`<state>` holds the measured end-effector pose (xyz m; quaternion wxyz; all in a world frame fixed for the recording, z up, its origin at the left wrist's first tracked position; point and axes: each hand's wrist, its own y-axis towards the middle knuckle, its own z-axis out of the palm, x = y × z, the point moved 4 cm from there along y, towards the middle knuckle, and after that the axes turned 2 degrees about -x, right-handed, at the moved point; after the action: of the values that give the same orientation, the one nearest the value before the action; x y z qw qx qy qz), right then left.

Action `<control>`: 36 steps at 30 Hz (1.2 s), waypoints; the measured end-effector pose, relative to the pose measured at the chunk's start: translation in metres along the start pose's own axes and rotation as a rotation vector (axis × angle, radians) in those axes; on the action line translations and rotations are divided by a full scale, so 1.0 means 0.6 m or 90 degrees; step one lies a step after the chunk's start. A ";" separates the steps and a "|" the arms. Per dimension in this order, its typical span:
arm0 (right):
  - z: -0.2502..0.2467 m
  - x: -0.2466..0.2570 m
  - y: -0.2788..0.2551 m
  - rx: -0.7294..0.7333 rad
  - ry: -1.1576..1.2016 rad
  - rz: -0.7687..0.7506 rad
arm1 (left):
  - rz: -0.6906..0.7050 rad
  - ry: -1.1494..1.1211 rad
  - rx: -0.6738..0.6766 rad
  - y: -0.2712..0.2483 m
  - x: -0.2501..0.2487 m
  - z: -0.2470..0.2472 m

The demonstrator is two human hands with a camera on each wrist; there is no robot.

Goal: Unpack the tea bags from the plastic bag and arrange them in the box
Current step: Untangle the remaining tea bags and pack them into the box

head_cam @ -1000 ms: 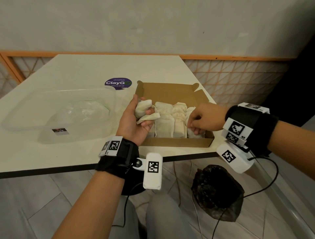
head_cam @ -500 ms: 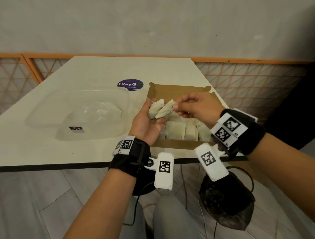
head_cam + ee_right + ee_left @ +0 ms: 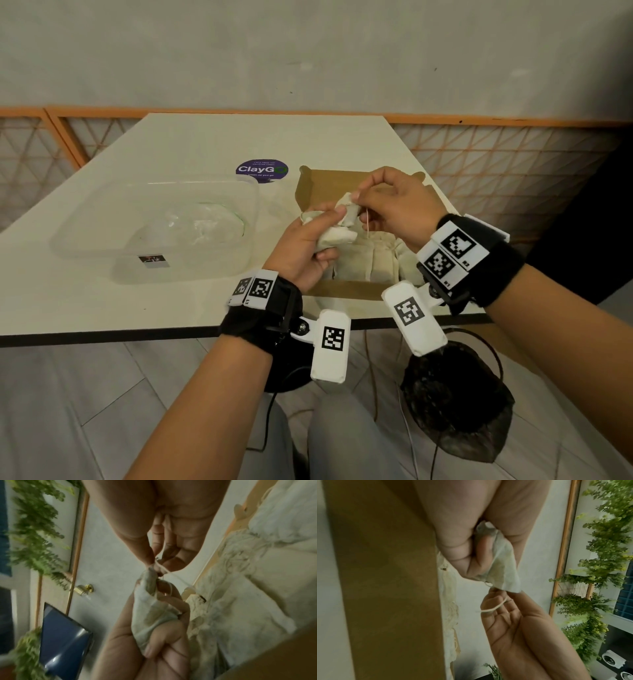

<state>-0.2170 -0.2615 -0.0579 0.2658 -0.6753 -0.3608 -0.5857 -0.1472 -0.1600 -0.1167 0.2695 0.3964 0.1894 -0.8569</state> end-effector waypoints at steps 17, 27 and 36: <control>-0.024 0.005 0.008 0.036 -0.271 -0.098 | 0.024 0.115 0.010 0.001 0.004 0.005; -0.052 0.004 0.025 0.032 -0.297 -0.011 | 0.016 0.109 -0.028 0.006 0.005 0.002; -0.108 0.033 0.008 0.103 -0.532 0.008 | 0.019 0.102 -0.036 0.001 0.003 0.003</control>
<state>-0.2505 -0.3115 -0.0269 0.1521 -0.8339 -0.4783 -0.2296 -0.1486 -0.1620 -0.1170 0.2772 0.4589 0.2283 -0.8127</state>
